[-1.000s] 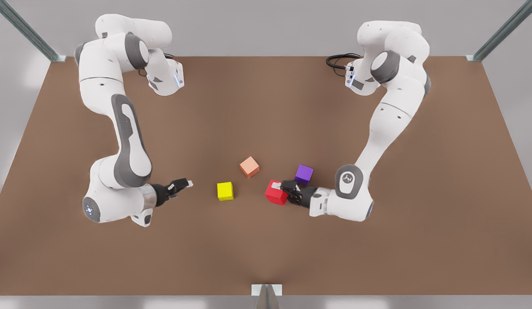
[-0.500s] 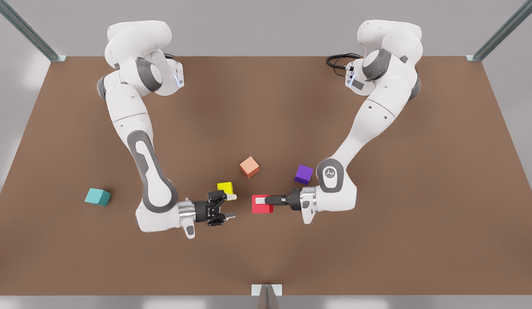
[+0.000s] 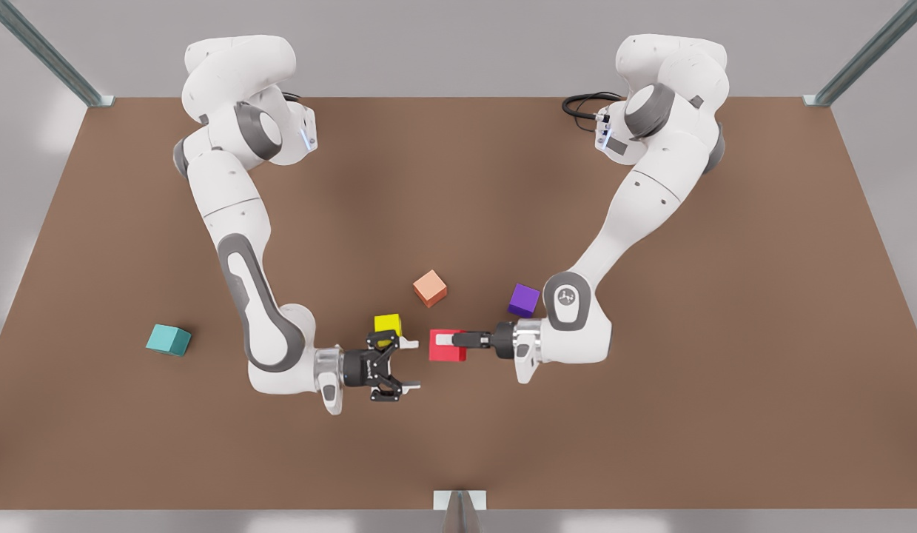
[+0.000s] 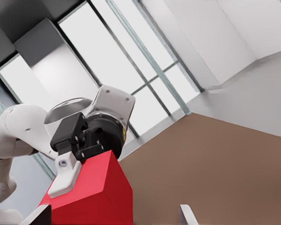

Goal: Pick up red wooden cube and pass to hand red wooden cube and place in blue wooden cube

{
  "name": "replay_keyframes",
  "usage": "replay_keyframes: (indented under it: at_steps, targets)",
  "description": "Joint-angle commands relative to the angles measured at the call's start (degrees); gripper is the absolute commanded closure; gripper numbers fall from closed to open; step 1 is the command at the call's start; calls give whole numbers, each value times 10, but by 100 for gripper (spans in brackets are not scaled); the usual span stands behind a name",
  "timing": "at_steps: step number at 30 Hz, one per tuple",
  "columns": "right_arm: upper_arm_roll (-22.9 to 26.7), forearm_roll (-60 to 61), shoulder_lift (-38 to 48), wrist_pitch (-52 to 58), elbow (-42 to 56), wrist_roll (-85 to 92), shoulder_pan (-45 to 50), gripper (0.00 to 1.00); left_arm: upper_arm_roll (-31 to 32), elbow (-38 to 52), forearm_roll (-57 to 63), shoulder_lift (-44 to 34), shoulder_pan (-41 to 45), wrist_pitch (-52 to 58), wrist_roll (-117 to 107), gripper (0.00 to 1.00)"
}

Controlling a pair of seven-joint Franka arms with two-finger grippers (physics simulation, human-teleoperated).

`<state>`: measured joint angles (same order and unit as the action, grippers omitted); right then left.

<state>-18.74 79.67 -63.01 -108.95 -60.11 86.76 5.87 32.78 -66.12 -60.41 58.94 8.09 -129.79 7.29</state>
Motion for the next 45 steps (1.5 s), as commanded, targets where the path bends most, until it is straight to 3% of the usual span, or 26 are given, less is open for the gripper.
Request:
replay_keyframes:
  at_steps: [1,11,45]
  targets:
    - [-1,5,1,36,-3,234,-3,0,1,0,-7,-1,0,2,19,32]
    - [-10,9,3,80,-9,257,-9,0,1,1,-6,2,2,-6,44,32]
    - [-10,25,-33,15,-5,257,27,0,2,25,-6,19,25,-41,47,32]
